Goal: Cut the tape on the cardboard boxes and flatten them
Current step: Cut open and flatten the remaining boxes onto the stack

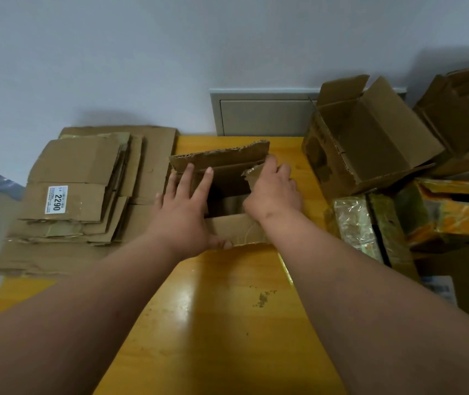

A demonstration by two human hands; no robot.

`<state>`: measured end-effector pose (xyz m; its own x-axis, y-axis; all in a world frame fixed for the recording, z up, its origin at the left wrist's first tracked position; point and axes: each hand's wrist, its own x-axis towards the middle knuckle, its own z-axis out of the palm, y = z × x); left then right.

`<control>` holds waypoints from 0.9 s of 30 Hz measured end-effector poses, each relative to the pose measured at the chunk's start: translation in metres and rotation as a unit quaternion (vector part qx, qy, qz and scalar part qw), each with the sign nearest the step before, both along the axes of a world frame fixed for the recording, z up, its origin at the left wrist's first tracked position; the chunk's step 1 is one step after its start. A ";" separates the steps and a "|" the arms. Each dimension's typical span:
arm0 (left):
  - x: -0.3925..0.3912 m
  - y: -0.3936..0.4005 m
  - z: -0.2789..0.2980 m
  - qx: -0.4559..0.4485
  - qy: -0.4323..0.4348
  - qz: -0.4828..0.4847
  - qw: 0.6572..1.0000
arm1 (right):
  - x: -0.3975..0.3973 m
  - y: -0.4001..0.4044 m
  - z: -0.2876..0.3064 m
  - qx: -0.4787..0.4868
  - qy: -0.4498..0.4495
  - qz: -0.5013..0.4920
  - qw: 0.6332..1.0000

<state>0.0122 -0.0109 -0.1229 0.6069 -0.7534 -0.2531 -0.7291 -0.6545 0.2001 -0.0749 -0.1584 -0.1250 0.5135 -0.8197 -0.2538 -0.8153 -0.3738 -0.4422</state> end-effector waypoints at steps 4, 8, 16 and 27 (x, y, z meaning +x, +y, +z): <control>0.007 0.001 0.006 -0.026 0.066 0.027 0.997 | -0.016 -0.010 0.002 0.099 -0.130 -0.053 0.985; 0.011 -0.004 0.016 -0.050 0.101 0.044 0.993 | -0.031 -0.022 0.011 0.232 -0.256 -0.158 0.925; 0.016 -0.014 0.018 -0.011 0.015 0.073 0.997 | -0.042 -0.012 0.022 0.329 -0.297 -0.229 0.867; 0.031 -0.012 0.028 -0.194 0.184 0.160 0.950 | -0.055 -0.014 0.023 0.365 -0.299 -0.268 0.840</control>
